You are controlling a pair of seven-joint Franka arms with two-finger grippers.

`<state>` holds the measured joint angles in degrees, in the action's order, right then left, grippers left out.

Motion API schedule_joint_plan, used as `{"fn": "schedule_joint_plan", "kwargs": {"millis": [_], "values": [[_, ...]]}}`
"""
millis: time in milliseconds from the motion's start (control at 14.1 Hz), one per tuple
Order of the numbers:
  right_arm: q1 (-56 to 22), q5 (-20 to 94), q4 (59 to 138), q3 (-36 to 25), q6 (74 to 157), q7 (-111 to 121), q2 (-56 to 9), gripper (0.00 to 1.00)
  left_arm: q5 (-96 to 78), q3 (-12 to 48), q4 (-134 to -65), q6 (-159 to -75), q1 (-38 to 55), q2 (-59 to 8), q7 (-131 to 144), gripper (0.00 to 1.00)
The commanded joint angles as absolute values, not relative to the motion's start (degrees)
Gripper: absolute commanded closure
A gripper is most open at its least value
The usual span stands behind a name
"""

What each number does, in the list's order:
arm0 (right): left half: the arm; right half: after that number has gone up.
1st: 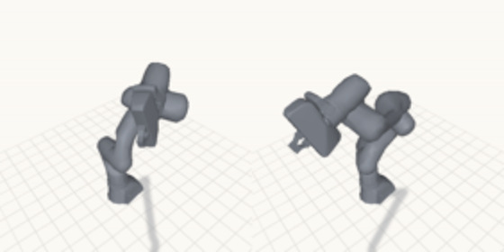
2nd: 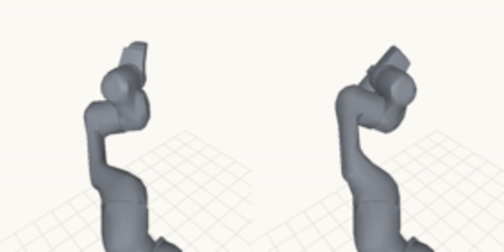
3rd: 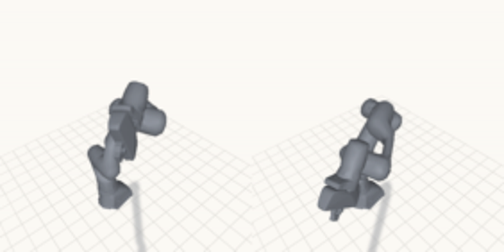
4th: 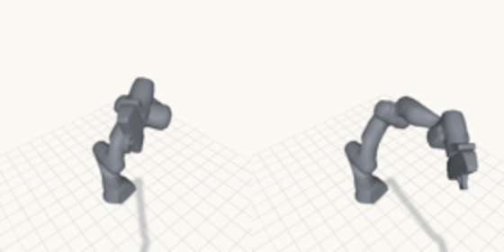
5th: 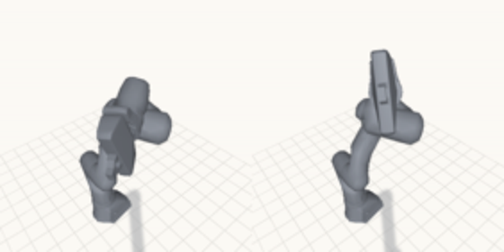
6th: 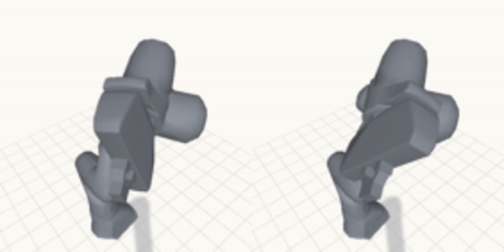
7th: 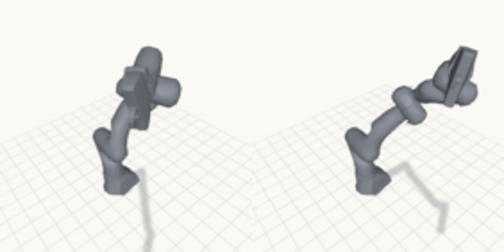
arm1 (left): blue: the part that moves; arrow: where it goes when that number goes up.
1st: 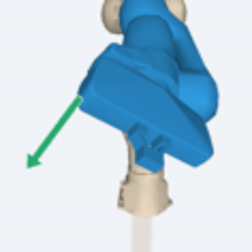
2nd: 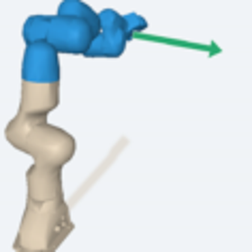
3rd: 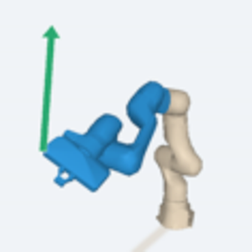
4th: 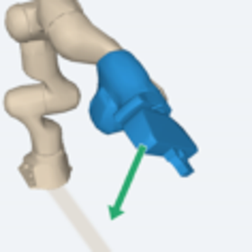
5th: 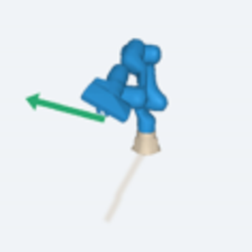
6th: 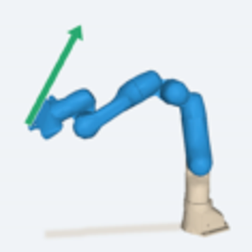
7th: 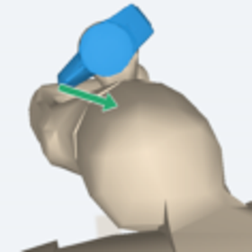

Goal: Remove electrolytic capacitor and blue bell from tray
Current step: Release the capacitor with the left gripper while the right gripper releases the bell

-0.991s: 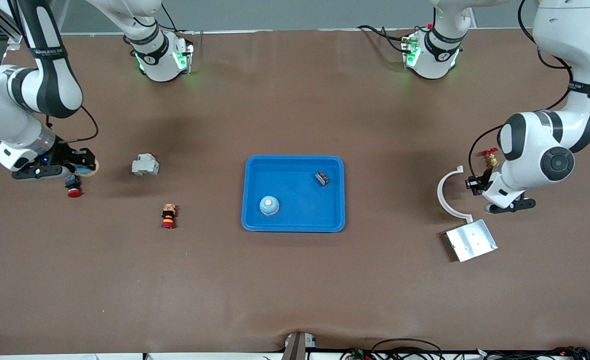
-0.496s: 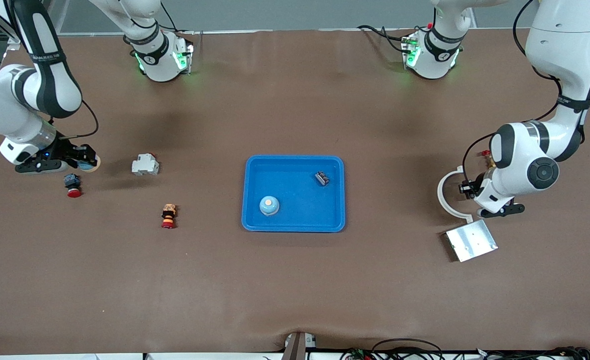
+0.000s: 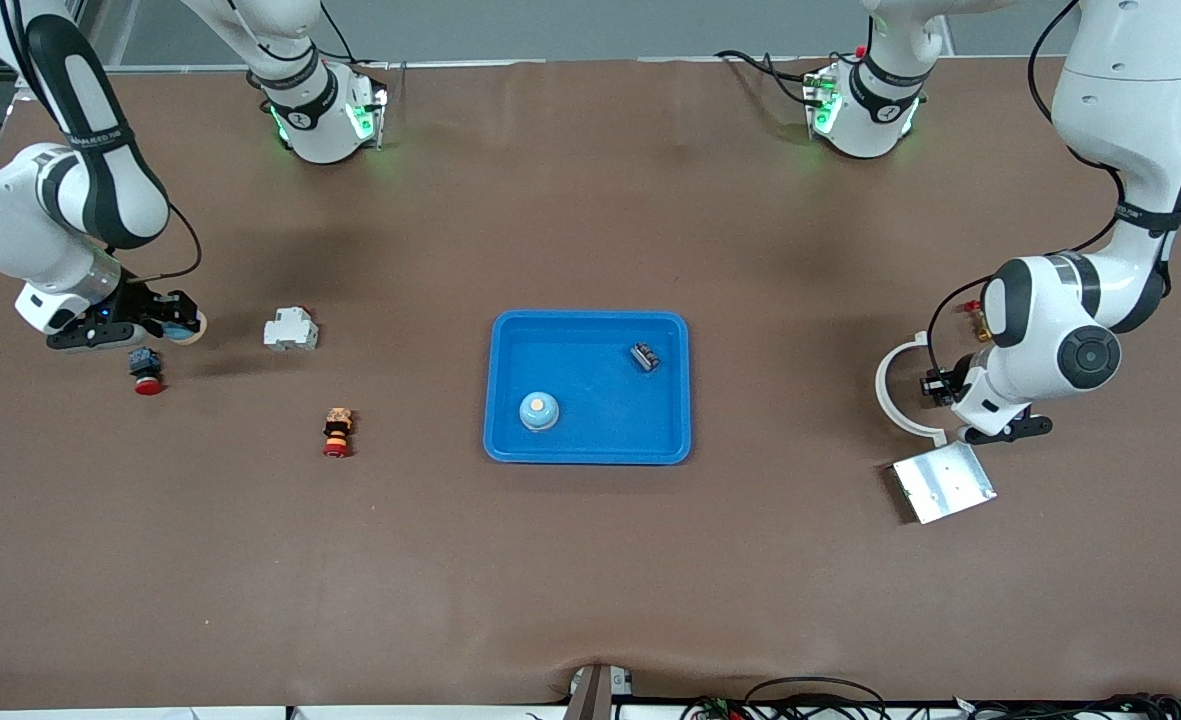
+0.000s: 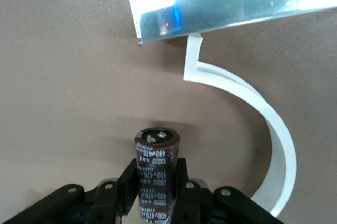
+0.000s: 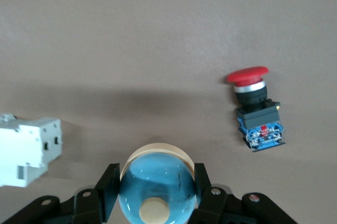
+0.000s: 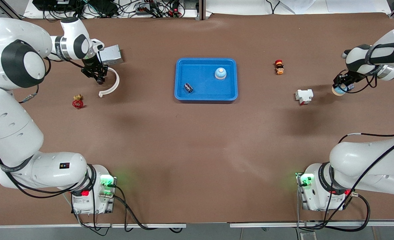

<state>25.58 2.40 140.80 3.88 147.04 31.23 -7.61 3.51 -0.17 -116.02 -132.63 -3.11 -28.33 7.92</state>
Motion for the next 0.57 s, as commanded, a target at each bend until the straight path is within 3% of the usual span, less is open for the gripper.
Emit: {"fn": "schedule_joint_plan", "kwargs": {"millis": [0, 425, 496], "values": [[28.1, 3.8, 141.3, 4.7, 148.9, 35.3, -8.0, 1.0, 4.9, 0.4, -115.0, -132.5, -4.0, -29.3, 7.3, 0.95], [28.7, 3.8, 141.2, 4.7, 151.3, 35.9, -11.1, 1.0, 4.8, 0.4, -115.0, -132.6, -3.5, -29.8, 8.4, 0.86], [28.6, 3.7, 141.3, 4.7, 152.0, 35.9, -11.1, 1.0, 4.8, 0.4, -115.0, -132.6, -3.4, -29.8, 8.4, 0.79]]}}
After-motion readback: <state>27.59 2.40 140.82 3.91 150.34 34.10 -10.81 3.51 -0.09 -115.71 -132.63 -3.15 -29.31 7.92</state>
